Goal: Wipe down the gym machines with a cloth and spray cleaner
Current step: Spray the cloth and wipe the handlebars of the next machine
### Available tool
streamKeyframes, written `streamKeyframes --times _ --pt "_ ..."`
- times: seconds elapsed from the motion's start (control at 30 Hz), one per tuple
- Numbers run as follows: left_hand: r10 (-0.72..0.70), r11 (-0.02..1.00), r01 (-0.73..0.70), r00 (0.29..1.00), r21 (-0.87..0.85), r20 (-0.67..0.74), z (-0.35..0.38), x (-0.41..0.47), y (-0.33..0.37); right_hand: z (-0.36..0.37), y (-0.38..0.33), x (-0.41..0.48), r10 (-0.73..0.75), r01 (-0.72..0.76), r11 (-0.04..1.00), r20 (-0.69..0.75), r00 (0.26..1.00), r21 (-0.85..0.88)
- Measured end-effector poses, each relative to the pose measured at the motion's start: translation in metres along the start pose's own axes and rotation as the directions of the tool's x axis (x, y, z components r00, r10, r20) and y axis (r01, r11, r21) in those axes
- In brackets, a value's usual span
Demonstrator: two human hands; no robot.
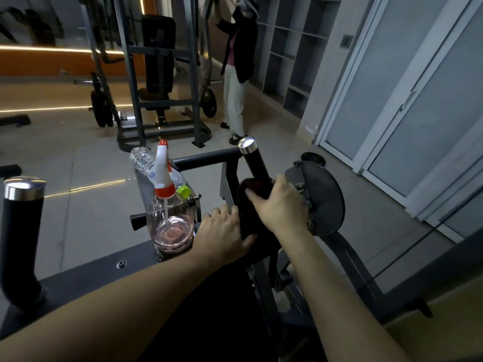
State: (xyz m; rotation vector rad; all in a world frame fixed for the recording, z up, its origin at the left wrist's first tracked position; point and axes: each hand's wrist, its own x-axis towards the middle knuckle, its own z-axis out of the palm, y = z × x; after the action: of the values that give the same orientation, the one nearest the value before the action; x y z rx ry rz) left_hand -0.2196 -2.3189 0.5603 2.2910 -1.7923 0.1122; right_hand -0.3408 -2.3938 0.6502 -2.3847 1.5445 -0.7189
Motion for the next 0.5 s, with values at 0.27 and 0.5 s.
streamKeyframes --times 0.27,0.5 --pt "-0.008 1.000 0.008 1.000 0.004 0.016 -0.001 0.000 0.001 0.027 -0.018 0.029 -0.199 0.329 0.892 -0.384 0.902 0.310" --pt "-0.005 1.000 0.005 1.000 0.003 0.009 -0.002 0.000 0.001 0.048 0.036 -0.004 0.086 -0.066 0.970 -0.075 0.993 0.235"
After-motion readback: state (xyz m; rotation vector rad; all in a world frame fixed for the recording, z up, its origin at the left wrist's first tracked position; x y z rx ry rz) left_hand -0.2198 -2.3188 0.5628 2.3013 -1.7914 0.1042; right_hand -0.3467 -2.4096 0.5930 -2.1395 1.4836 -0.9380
